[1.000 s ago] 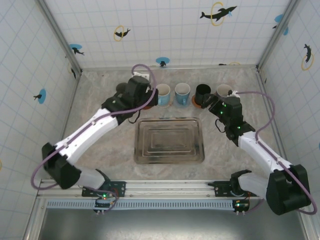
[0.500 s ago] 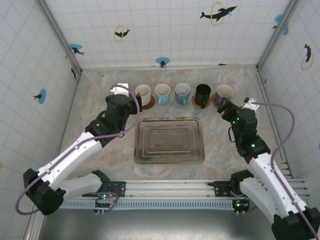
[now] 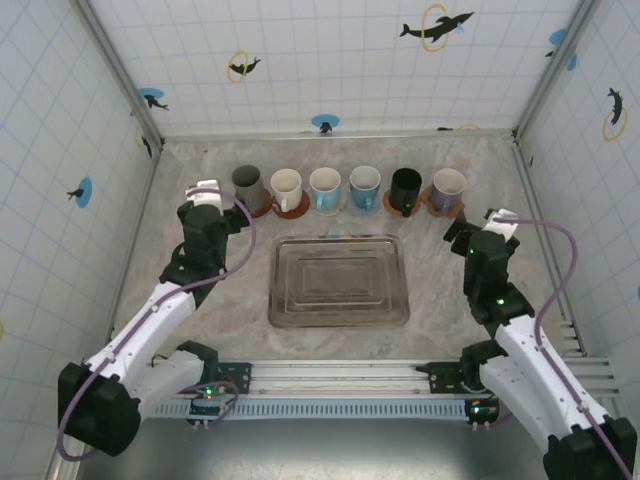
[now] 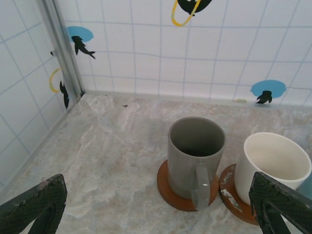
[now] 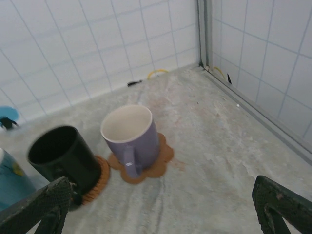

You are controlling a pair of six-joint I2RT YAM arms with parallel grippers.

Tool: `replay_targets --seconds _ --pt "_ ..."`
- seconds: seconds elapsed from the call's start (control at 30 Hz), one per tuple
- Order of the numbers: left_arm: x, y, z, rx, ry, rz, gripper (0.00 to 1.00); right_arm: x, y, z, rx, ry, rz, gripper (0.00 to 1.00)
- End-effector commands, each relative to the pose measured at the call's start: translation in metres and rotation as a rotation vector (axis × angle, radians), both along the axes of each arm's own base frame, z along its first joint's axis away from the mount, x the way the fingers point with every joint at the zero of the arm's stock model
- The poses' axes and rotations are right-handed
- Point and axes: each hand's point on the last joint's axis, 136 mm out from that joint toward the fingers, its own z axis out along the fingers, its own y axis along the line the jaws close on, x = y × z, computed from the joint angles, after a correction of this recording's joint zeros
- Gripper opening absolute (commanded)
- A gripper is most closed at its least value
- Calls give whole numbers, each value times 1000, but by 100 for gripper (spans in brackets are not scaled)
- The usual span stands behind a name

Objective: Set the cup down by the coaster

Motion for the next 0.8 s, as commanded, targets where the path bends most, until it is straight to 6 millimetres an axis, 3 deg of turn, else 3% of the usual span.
replay_targets --seconds 0.0,0.1,0.23,0.6,0.77 --pt "9 7 11 -4 -111 -7 97 9 -12 13 -78 -66 -52 98" --pt "10 27 -1 -27 -139 34 97 19 -15 7 -119 -51 -58 98" --pt "11 37 -18 -42 -150 10 97 33 -19 -8 -153 13 -67 98" --pt "11 38 -46 22 -205 -49 97 66 -21 -35 -189 43 -15 98" --pt "20 31 -44 13 -203 -127 97 74 -24 -45 -170 14 -9 98"
